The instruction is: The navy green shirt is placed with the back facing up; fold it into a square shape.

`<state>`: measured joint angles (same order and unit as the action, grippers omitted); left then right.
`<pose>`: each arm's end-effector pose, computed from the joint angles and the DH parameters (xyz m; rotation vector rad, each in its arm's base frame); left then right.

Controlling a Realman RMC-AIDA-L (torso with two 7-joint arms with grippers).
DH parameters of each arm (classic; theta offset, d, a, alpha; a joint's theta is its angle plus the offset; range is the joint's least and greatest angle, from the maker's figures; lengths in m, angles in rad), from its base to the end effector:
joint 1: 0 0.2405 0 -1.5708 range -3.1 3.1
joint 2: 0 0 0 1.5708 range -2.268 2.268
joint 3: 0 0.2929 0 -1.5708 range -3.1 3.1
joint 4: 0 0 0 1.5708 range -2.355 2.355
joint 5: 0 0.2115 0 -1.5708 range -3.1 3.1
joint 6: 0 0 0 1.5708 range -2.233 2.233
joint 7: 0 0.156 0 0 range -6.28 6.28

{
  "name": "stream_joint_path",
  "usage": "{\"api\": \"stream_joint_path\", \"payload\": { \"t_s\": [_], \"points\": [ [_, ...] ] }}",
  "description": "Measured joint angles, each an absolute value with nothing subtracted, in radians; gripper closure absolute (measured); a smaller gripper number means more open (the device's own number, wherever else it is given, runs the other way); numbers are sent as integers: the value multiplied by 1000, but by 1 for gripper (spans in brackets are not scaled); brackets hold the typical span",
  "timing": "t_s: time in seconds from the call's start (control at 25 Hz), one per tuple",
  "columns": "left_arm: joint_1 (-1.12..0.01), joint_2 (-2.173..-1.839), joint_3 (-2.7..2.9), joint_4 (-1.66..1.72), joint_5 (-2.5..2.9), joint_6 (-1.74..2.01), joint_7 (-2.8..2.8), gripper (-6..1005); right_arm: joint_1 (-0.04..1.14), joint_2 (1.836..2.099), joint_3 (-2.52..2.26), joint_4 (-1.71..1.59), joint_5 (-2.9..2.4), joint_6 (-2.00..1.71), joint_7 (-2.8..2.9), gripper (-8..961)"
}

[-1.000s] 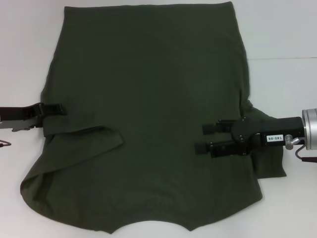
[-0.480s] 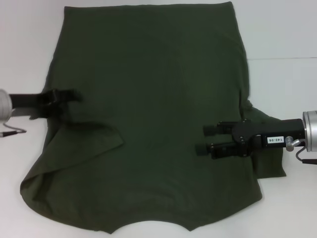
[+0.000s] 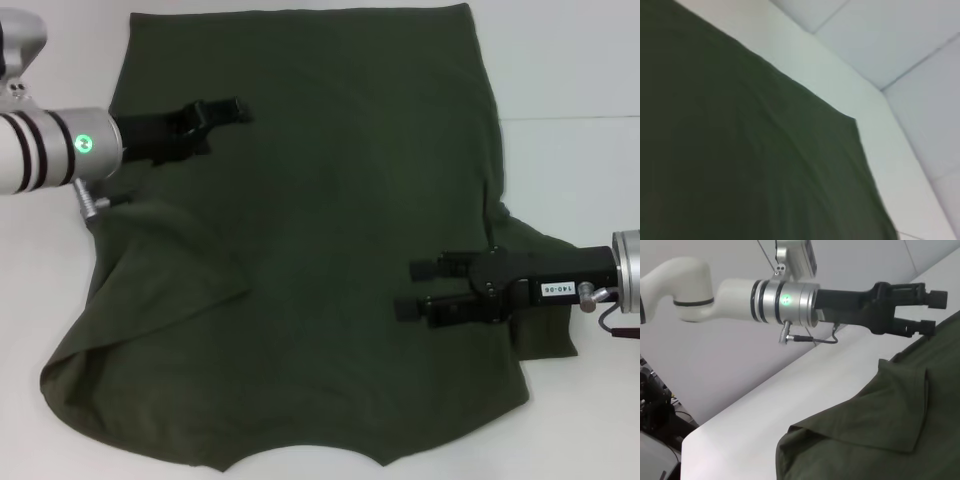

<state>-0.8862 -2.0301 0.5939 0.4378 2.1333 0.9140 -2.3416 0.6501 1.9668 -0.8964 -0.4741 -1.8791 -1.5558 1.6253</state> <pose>-0.2417 0.4953 -0.0250 -1.9662 -1.6560 -0.7229 0.2633 0.3713 -0.0293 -2.8630 0.9351 0.6985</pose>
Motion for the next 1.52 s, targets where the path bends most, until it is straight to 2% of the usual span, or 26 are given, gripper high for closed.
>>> {"api": "stream_joint_path", "payload": {
  "t_s": [0.2,0.48,0.6,0.72,1.04,1.12,1.2,1.52],
  "points": [
    [-800,-2019,580,513,2042,1089,-2213,107,639,1960,-891,-477,-1877,-1557,1626,72],
    [-622,-1973,578,514,1830,1386,-1863,107,632,1943,-815,-485,-1876,-1558,1647,75],
    [-563,-1979,578,513,1802,1535,-1673,107,639,1935,-781,-500,-1875,-1553,1725,76],
    [-517,-1991,578,515,1782,1640,-1545,107,655,1915,-768,-511,-1876,-1552,1846,77],
    [-449,-2001,573,513,1767,1731,-1360,107,715,1826,-767,-529,-2029,-1547,2359,81],
    [-444,-2002,568,512,1765,1755,-1340,107,727,1812,-764,-529,-2097,-1550,2443,82],
    [-442,-2002,568,513,1765,1773,-1330,108,737,1803,-763,-529,-2160,-1566,2499,83],
    [-438,-2003,568,512,1768,1784,-1287,108,723,1794,-738,-530,-2335,-1564,2566,86]
  ]
}}
